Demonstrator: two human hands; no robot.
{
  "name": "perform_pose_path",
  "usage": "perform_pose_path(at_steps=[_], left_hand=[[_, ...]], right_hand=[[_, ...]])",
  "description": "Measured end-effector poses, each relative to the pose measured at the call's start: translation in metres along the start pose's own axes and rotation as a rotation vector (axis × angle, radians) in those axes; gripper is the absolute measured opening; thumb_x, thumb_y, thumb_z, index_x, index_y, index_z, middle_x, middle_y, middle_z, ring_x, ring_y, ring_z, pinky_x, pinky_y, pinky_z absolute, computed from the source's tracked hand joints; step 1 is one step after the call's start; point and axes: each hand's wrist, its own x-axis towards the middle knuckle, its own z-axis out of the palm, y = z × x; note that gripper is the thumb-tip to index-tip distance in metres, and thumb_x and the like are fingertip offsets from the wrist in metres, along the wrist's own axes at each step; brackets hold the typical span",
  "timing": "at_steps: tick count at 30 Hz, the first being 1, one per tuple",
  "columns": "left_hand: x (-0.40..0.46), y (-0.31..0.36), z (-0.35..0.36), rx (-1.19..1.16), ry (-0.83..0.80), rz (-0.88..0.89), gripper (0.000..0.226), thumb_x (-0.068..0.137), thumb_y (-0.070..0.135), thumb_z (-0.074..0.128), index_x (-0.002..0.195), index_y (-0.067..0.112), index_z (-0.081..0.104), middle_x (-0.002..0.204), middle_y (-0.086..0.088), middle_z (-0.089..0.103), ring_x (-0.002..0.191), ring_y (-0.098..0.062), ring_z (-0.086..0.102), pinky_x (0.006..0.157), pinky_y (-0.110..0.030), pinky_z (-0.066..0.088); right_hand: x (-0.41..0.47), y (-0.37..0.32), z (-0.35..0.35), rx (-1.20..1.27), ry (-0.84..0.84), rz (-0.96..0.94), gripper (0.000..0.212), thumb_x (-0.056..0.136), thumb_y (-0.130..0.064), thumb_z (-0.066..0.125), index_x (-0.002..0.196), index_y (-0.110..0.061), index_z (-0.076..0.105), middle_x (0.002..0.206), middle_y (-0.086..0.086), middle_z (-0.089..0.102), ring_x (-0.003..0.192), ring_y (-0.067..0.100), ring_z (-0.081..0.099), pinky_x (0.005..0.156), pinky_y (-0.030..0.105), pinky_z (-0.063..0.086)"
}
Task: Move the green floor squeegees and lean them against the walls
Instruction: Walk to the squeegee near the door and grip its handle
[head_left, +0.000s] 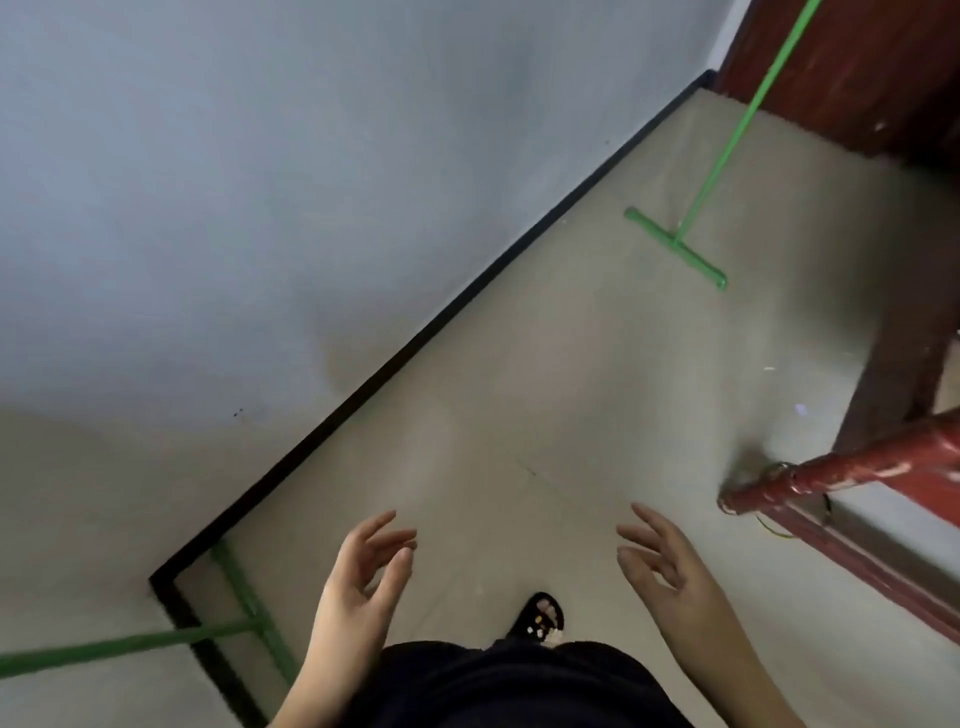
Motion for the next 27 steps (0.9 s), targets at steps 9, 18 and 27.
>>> perform_pose_path(at_steps=[9, 18, 27], left_hand=[[0.112, 0.075, 0.127, 0.134, -0.197, 0.061, 0.043, 0.084, 0.004, 0.056, 0.106, 0.040, 0.053, 0.095, -0.004, 0.071, 0.094, -0.007, 0.065, 0.093, -0.051, 0.050], [0.305, 0.186, 0.248, 0.230, -0.421, 0.259, 0.042, 0.087, 0.006, 0.054, 0.113, 0.038, 0.050, 0.101, 0.000, 0.068, 0.099, -0.003, 0.062, 0.085, -0.026, 0.050], [0.446, 0.289, 0.378, 0.293, -0.622, 0.340, 0.041, 0.086, 0.003, 0.055, 0.115, 0.032, 0.049, 0.104, -0.002, 0.068, 0.097, 0.000, 0.062, 0.074, -0.007, 0.049]], right_hand=[[0.093, 0.008, -0.096, 0.140, 0.252, 0.110, 0.040, 0.082, -0.014, 0.059, 0.108, -0.042, 0.049, 0.112, -0.005, 0.063, 0.091, -0.007, 0.060, 0.071, 0.009, 0.046], [0.270, -0.037, -0.172, 0.240, 0.503, 0.082, 0.042, 0.082, -0.015, 0.060, 0.117, -0.036, 0.049, 0.112, -0.005, 0.064, 0.092, -0.007, 0.060, 0.090, 0.033, 0.045], [0.417, -0.094, -0.267, 0.309, 0.672, 0.057, 0.041, 0.083, -0.015, 0.059, 0.118, -0.033, 0.049, 0.110, -0.002, 0.063, 0.089, -0.007, 0.061, 0.075, 0.022, 0.050]])
